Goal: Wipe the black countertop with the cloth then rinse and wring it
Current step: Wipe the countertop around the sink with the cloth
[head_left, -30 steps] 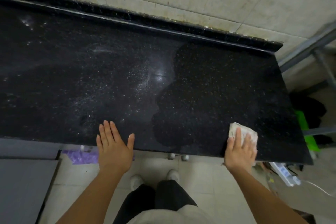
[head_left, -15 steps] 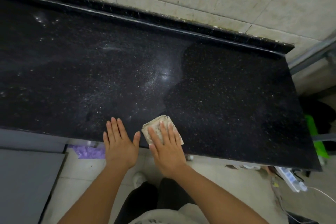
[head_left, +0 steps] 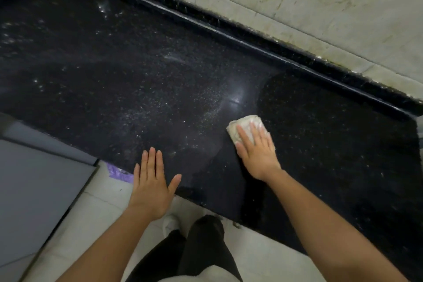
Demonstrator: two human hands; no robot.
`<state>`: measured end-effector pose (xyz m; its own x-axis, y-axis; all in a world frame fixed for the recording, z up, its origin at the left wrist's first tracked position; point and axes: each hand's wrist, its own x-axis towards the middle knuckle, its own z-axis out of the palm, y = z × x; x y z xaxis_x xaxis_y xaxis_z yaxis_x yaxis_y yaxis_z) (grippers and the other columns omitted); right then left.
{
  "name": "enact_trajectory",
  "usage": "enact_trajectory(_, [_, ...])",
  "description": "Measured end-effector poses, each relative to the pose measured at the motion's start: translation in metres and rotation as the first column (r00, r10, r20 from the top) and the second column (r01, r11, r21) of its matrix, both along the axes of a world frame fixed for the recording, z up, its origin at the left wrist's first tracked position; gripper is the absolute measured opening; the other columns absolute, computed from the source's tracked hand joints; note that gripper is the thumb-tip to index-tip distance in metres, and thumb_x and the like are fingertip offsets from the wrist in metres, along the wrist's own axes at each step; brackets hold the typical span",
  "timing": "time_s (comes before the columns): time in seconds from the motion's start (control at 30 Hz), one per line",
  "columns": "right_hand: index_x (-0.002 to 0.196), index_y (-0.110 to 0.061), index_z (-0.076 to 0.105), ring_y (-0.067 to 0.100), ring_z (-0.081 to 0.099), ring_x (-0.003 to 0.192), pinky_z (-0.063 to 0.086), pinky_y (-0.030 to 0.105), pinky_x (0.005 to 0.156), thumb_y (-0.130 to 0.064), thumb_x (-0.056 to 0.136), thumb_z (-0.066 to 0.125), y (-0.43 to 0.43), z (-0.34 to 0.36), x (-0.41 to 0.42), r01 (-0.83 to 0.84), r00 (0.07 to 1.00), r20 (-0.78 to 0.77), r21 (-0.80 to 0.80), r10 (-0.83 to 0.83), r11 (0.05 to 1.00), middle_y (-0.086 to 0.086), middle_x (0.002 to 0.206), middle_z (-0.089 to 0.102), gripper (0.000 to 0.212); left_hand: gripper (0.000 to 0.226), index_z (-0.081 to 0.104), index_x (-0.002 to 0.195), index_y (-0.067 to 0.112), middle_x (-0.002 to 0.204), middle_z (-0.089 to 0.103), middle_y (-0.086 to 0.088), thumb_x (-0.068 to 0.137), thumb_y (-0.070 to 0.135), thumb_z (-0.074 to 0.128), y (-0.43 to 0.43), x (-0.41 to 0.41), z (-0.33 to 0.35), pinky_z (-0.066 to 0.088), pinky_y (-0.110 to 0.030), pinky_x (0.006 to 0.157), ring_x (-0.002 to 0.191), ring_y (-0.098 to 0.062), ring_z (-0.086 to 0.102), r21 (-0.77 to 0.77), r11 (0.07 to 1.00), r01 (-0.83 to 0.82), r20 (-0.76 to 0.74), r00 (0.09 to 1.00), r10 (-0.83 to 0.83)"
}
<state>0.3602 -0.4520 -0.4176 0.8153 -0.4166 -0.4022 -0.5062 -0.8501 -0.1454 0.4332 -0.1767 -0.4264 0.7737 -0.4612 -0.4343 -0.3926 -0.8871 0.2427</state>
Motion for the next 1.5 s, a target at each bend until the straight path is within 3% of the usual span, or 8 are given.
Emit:
enact_trajectory(0.33, [0.152,-0.034,-0.007,0.027,-0.018,0.146,-0.014,0.043,0.116,-0.047,0.102,0.013,-0.041,-0.009,0.068,0.215,0.972,0.095,0.008,-0.214,0.977,0.007,0.16,-0.015,0.055,0.077,-0.039,0.132,0.018,0.14,-0.046,0.003,0.08,0.066,-0.009,-0.007,-0.001,0.017,-0.024,-0.032,0.109,0.127,-0.013,-0.046,0.071,0.997,-0.019,-0.078,0.997,0.025])
enact_trajectory(0.5, [0.146,-0.035,-0.016,0.029,-0.018,0.146,-0.018,0.04,0.113,-0.052,0.097,-0.002,0.026,-0.011,0.042,-0.098,0.991,0.098,0.087,0.089,0.991,0.004,0.159,-0.017,0.053,0.082,-0.04,0.131,0.019,0.14,-0.046,0.004,0.068,0.068,-0.02,-0.009,0.0,0.019,-0.023,-0.031,0.109,0.127,-0.012,-0.045,0.086,0.996,-0.024,-0.096,0.995,0.032])
enact_trajectory(0.63, [0.152,-0.029,0.016,0.037,0.022,0.143,0.009,0.047,0.119,-0.047,0.1,-0.002,0.068,-0.013,0.011,-0.38,0.92,0.13,0.059,0.37,0.923,0.009,0.158,0.017,0.058,0.085,-0.04,0.13,0.02,0.139,-0.047,0.004,0.065,0.071,-0.022,-0.009,-0.001,0.023,-0.024,-0.031,0.11,0.128,-0.012,-0.045,0.079,0.997,-0.024,-0.105,0.994,0.032])
enact_trajectory(0.83, [0.149,-0.044,0.009,0.028,0.009,0.147,0.004,0.039,0.113,-0.048,0.102,0.017,0.029,-0.009,-0.004,-0.828,0.561,0.128,0.063,0.818,0.557,0.002,0.16,0.015,0.047,0.099,-0.04,0.132,0.019,0.138,-0.048,0.005,0.051,0.075,-0.04,-0.009,0.0,0.023,-0.024,-0.031,0.109,0.126,-0.012,-0.046,0.081,0.996,-0.024,-0.121,0.992,0.034])
enact_trajectory(0.93, [0.148,-0.036,0.023,0.026,0.03,0.141,0.012,0.04,0.112,-0.051,0.1,0.002,-0.013,-0.003,0.028,-0.69,0.721,0.017,-0.07,0.693,0.72,0.006,0.151,0.039,0.055,0.093,-0.039,0.135,0.019,0.141,-0.047,0.004,0.06,0.073,-0.033,-0.008,0.001,0.02,-0.025,-0.031,0.108,0.124,-0.012,-0.049,0.093,0.995,-0.024,-0.108,0.994,0.034])
enact_trajectory(1.07, [0.148,-0.042,-0.01,0.02,-0.016,0.147,-0.011,0.037,0.116,-0.058,0.096,0.001,-0.075,0.005,0.085,-0.344,0.939,-0.04,-0.045,0.342,0.938,0.001,0.161,-0.013,0.056,0.094,-0.036,0.137,0.018,0.142,-0.046,0.004,0.062,0.074,-0.031,-0.008,0.0,0.02,-0.036,-0.024,0.1,0.124,-0.01,-0.049,0.078,0.997,-0.026,-0.108,0.994,0.034])
enact_trajectory(1.27, [0.151,-0.036,-0.009,0.025,-0.022,0.145,-0.017,0.044,0.115,-0.047,0.102,0.013,-0.033,0.0,0.13,0.05,0.998,0.031,0.077,-0.052,0.996,0.005,0.159,-0.019,0.055,0.098,-0.036,0.137,0.02,0.141,-0.046,0.005,0.057,0.076,-0.035,-0.008,0.001,0.021,-0.04,-0.02,0.093,0.124,-0.009,-0.05,0.067,0.998,-0.021,-0.104,0.994,0.028])
enact_trajectory(1.5, [0.146,-0.035,-0.016,0.027,-0.024,0.144,-0.021,0.04,0.113,-0.055,0.093,-0.006,0.065,-0.009,0.092,-0.424,0.902,0.126,0.087,0.412,0.902,-0.001,0.152,-0.028,0.058,0.096,-0.037,0.136,0.02,0.141,-0.046,0.006,0.057,0.076,-0.034,-0.008,0.002,0.02,-0.04,-0.02,0.093,0.125,-0.01,-0.048,0.075,0.997,-0.011,-0.104,0.994,0.019])
